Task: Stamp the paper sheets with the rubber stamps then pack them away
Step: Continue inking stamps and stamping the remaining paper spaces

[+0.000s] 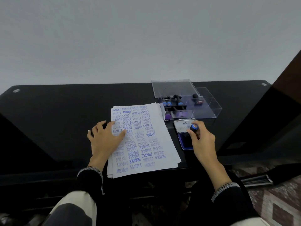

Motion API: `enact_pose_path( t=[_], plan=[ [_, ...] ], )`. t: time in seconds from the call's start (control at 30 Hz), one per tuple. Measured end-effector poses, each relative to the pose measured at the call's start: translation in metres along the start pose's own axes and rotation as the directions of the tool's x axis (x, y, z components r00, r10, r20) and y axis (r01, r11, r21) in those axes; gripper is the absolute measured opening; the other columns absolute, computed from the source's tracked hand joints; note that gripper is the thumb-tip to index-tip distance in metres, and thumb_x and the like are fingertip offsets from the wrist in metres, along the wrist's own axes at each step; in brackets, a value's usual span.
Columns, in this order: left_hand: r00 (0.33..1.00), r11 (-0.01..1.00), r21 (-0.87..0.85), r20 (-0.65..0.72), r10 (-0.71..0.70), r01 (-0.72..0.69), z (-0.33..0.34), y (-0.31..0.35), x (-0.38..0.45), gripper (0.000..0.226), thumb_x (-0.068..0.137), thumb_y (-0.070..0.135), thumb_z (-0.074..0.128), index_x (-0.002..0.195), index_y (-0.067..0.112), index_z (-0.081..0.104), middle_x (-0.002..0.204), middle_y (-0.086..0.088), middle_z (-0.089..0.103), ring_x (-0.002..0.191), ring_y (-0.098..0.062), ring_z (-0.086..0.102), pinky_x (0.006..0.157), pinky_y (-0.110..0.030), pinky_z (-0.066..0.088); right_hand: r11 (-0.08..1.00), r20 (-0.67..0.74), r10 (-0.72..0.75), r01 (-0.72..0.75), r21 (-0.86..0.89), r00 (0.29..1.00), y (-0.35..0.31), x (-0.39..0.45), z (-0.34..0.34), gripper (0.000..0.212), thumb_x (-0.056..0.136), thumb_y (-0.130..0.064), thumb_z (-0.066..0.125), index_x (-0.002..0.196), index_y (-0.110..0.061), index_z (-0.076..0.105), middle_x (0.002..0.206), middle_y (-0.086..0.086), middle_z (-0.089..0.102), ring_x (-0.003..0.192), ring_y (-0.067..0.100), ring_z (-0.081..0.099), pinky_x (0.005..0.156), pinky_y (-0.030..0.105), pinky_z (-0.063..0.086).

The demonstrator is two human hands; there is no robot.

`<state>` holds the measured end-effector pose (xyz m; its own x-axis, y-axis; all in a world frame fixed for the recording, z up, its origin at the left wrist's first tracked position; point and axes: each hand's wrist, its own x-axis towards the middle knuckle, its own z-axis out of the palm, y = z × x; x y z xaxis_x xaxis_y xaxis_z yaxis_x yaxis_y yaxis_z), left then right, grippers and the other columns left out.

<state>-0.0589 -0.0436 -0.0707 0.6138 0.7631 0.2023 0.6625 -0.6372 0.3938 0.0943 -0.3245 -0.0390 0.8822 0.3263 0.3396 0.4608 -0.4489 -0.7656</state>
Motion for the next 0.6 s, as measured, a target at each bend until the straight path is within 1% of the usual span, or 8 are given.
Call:
enact_pose_path(
  t=[0.07, 0.17, 0.3, 0.4, 0.47, 0.53, 0.6],
  plan=[
    [1.000, 1.000, 0.000, 0.001, 0.001, -0.001, 0.000, 0.000, 0.000, 0.067, 0.081, 0.068, 0.053, 0.136, 0.030, 0.049, 0.144, -0.004, 0.035, 0.136, -0.030, 0.028, 0.116, -0.054, 0.007, 0.999, 0.026, -0.018, 0.019, -0.040, 0.999, 0.004, 0.001, 0.003, 0.019, 0.092, -0.015, 0.060, 0.108, -0.021, 0.054, 0.089, 0.002, 0.062, 0.078, 0.014, 0.061, 0.060, 0.010, 0.042],
    [1.000, 1.000, 0.001, -0.001, 0.002, -0.002, 0.000, 0.000, 0.000, 0.067, 0.081, 0.068, 0.053, 0.136, 0.030, 0.049, 0.144, -0.004, 0.036, 0.136, -0.030, 0.028, 0.116, -0.054, 0.008, 0.996, 0.041, -0.031, 0.035, -0.088, 0.999, 0.008, 0.003, 0.006, 0.021, 0.091, -0.015, 0.060, 0.110, -0.019, 0.053, 0.093, 0.003, 0.061, 0.080, 0.016, 0.060, 0.062, 0.015, 0.042],
    [1.000, 1.000, 0.004, 0.002, 0.003, -0.004, 0.000, 0.000, 0.000, 0.067, 0.082, 0.069, 0.052, 0.136, 0.029, 0.049, 0.143, -0.004, 0.036, 0.136, -0.030, 0.029, 0.116, -0.054, 0.008, 0.992, 0.031, -0.046, 0.050, -0.117, 0.998, 0.007, 0.002, 0.007, 0.026, 0.090, -0.011, 0.062, 0.113, -0.014, 0.053, 0.092, 0.003, 0.059, 0.079, 0.017, 0.058, 0.065, 0.020, 0.043],
    [1.000, 1.000, 0.010, 0.001, 0.002, -0.002, 0.001, 0.000, 0.001, 0.067, 0.082, 0.069, 0.052, 0.136, 0.029, 0.049, 0.144, -0.004, 0.036, 0.136, -0.030, 0.029, 0.116, -0.054, 0.008, 0.990, 0.009, -0.077, 0.078, -0.116, 0.997, 0.009, 0.000, 0.010, 0.026, 0.087, -0.004, 0.063, 0.111, -0.011, 0.054, 0.090, 0.006, 0.060, 0.079, 0.019, 0.060, 0.067, 0.023, 0.047],
    [1.000, 1.000, 0.014, 0.003, 0.001, -0.001, 0.001, 0.000, 0.001, 0.067, 0.082, 0.069, 0.051, 0.136, 0.030, 0.048, 0.144, -0.004, 0.035, 0.136, -0.030, 0.029, 0.116, -0.054, 0.008, 0.990, 0.004, -0.080, 0.080, -0.117, 0.997, 0.008, 0.001, 0.011, 0.025, 0.086, -0.001, 0.062, 0.109, -0.009, 0.055, 0.089, 0.007, 0.060, 0.079, 0.018, 0.060, 0.067, 0.022, 0.048],
    [1.000, 1.000, 0.015, 0.003, 0.001, -0.001, 0.001, -0.001, 0.001, 0.068, 0.082, 0.069, 0.051, 0.136, 0.030, 0.048, 0.144, -0.004, 0.035, 0.136, -0.030, 0.029, 0.116, -0.054, 0.009, 0.989, 0.021, -0.078, 0.080, -0.125, 0.997, 0.005, 0.005, 0.011, 0.023, 0.086, 0.001, 0.062, 0.106, -0.008, 0.056, 0.088, 0.006, 0.059, 0.077, 0.014, 0.058, 0.064, 0.012, 0.046],
    [1.000, 1.000, 0.012, 0.004, -0.001, 0.001, 0.001, -0.001, 0.001, 0.068, 0.082, 0.069, 0.051, 0.137, 0.030, 0.047, 0.145, -0.005, 0.035, 0.136, -0.030, 0.028, 0.115, -0.054, 0.008, 0.987, 0.065, -0.070, 0.078, -0.139, 0.995, 0.004, 0.010, 0.010, 0.023, 0.086, 0.003, 0.061, 0.106, -0.009, 0.055, 0.088, 0.006, 0.059, 0.076, 0.013, 0.057, 0.059, 0.007, 0.042]
  ],
)
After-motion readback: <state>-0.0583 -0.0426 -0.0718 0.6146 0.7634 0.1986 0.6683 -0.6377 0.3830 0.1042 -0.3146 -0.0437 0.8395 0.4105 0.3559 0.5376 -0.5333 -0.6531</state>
